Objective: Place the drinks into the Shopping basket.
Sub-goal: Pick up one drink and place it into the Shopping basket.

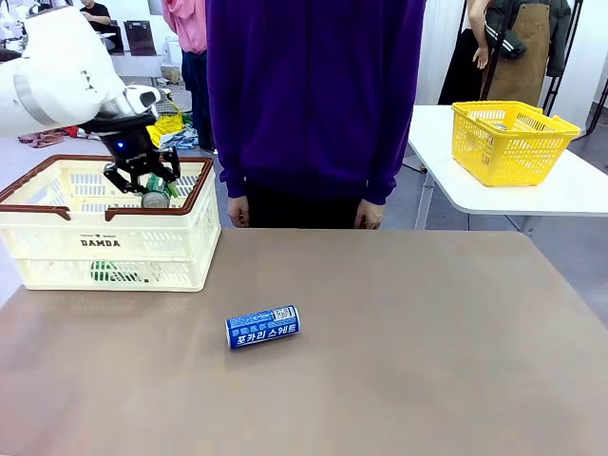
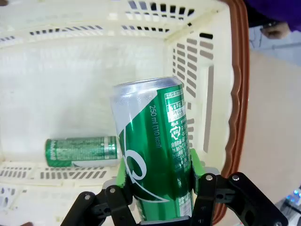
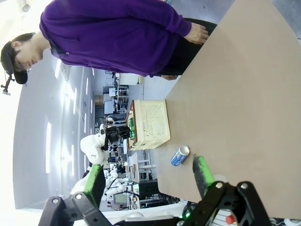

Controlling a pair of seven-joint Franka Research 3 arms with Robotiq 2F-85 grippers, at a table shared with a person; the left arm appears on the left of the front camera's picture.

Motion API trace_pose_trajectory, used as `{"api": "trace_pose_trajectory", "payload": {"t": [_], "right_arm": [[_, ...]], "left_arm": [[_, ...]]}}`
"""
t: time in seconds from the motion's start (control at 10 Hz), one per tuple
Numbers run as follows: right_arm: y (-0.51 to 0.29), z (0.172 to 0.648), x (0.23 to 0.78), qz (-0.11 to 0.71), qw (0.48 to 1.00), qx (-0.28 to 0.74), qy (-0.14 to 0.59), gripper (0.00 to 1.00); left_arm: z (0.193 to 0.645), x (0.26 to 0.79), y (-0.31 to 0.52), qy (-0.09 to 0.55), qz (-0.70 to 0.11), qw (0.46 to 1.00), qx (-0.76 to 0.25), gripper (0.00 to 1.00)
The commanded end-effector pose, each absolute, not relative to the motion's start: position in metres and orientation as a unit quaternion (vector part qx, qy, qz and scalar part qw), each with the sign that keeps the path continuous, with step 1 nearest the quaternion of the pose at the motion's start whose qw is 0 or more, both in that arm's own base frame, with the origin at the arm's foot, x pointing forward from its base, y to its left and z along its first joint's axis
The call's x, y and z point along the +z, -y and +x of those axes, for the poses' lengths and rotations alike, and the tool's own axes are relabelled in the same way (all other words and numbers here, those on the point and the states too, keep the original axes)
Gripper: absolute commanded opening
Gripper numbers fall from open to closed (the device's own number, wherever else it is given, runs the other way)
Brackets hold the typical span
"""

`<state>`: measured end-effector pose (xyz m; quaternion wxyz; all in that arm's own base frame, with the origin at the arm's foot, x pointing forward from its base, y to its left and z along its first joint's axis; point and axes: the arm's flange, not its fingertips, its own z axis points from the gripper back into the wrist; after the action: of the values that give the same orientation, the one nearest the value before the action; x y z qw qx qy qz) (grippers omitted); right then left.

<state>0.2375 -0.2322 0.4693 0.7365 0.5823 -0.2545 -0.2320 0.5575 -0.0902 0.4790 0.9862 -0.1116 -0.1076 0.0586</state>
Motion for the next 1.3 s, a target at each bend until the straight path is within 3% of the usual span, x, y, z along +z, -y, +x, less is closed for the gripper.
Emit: {"api": "trace_pose_trajectory", "payload": {"t": [0.0,0.3,0.6,1.2], "right_arm": [[0.233,0.239,0.472,0.588,0.73,-0.226,0.264,1.0],[0.233,0.239,0.472,0.588,0.73,-0.226,0.264,1.0],[0.233,0.239,0.472,0.588,0.73,-0.226,0.264,1.0],[0.233,0.239,0.472,0.588,0.73,-0.226,0.264,1.0]], "left_arm": [[0.553,0.478,0.092,0.119,-0.094,0.987,0.046,0.0],[0.56,0.454,0.101,0.124,-0.064,0.989,0.042,0.0],[0.567,0.42,0.11,0.09,-0.066,0.993,0.033,0.0],[0.573,0.401,0.104,0.069,-0.04,0.995,0.052,0.0]]}}
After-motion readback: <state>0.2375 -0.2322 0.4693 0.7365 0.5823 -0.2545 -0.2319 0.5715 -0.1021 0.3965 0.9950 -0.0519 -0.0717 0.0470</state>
